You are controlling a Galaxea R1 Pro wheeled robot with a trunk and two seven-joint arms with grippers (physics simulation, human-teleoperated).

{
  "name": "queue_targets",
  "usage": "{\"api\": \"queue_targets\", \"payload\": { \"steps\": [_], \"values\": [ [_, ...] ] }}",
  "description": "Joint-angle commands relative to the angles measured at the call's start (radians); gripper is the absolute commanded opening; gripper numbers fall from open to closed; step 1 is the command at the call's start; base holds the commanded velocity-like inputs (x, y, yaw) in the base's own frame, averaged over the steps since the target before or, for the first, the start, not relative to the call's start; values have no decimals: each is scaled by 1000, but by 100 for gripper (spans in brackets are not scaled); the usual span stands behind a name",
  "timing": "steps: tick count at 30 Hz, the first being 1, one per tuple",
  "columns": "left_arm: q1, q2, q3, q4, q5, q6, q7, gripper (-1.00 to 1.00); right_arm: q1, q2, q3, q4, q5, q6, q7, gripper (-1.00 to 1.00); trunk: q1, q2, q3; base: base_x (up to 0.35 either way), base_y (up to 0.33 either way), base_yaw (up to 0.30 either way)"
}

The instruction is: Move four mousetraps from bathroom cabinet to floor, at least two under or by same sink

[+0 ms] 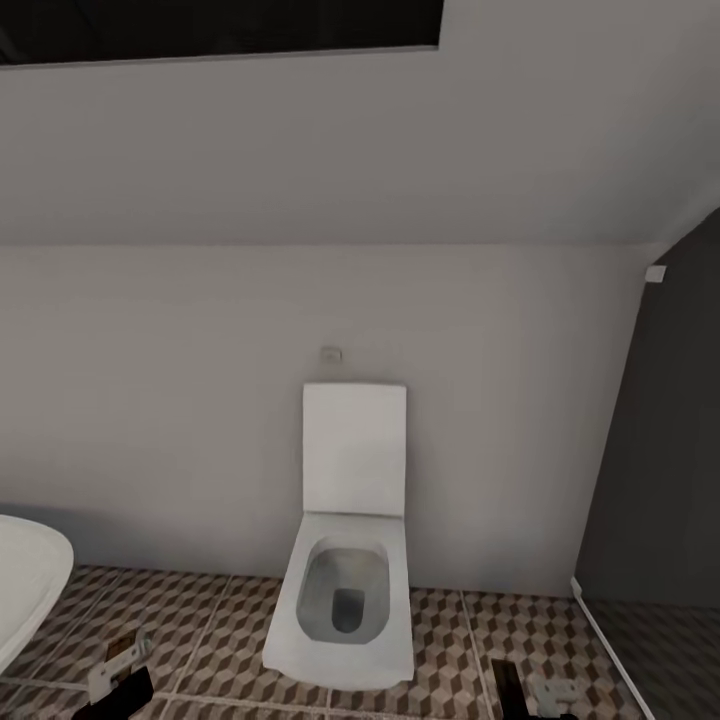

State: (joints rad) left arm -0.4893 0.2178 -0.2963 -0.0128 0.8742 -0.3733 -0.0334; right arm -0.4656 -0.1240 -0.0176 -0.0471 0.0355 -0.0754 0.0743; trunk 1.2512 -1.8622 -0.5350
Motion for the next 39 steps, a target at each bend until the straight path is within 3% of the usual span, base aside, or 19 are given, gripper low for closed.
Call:
{"api": "queue_targets", "payload": {
  "steps": [1,39],
  "values": [
    [-1,0,-8,1,6,-2,1,-100,-1,0,-2,1,2,-4,4,-100,4,-8,-4,0,0,0],
    [-1,0,-7,1,6,-1,2,-100,-1,0,-2,1,1,-4,3,-100,149,-274,-123,0,0,0]
  ]
}}
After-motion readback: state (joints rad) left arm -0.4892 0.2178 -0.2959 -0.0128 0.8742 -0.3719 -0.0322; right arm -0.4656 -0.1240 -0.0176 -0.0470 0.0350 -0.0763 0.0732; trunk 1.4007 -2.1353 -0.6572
